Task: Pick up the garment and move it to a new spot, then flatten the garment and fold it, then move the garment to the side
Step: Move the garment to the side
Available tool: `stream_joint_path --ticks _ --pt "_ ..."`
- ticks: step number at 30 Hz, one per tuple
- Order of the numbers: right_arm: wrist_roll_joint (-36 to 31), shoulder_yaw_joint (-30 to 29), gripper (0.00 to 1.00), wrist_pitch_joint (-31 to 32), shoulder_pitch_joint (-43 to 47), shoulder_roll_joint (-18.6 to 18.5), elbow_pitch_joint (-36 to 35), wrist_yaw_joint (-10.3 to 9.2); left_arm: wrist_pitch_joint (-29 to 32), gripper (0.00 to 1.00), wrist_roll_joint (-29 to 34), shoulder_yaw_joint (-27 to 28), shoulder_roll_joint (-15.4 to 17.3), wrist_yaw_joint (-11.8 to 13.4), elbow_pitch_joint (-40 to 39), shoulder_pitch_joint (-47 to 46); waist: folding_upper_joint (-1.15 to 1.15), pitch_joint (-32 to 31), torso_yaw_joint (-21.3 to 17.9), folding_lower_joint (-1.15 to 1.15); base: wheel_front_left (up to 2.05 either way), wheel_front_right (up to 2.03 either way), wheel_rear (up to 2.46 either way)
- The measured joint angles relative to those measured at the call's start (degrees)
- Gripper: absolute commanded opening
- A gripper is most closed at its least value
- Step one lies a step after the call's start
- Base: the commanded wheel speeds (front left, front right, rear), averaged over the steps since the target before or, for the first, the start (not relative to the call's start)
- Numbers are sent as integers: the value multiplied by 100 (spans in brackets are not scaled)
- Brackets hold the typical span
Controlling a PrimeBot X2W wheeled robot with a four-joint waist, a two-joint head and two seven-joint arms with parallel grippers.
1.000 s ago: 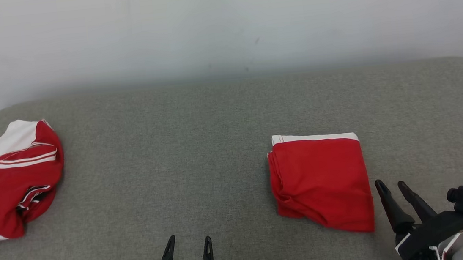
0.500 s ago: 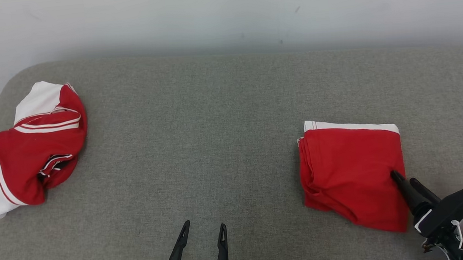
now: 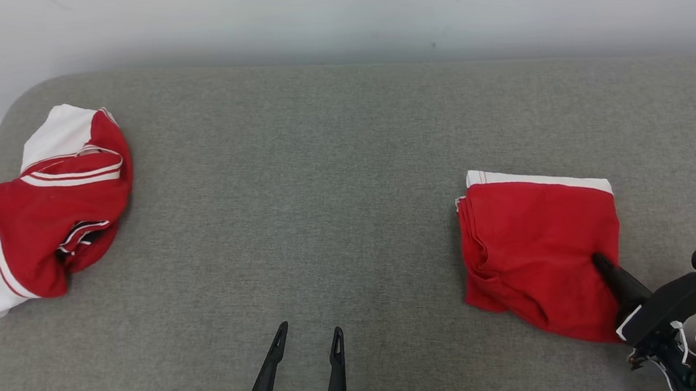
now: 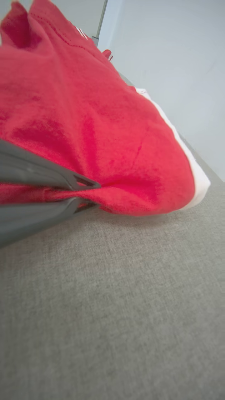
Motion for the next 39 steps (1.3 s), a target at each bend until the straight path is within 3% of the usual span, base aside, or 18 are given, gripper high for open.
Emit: stream_joint_path --ticks 14,28,31,39 --pt "-472 670 0 -610 -805 -601 -100 0 0 100 218 46 13 -73 -36 -264 0 327 -743 0 0 0 0" --pt "-602 1072 0 -782 -1701 -546 109 0 0 100 535 -60 255 -323 104 -933 0 903 -1931 0 0 0 0" --pt "-896 1090 0 -784 -1975 -654 124 0 23 100 591 -75 303 -354 77 -1140 0 1128 -2092 0 0 0 0" --pt "-2469 653 0 -798 -2555 -838 412 0 296 100 805 -202 378 -421 -346 -1658 0 1838 -2333 1 0 0 0"
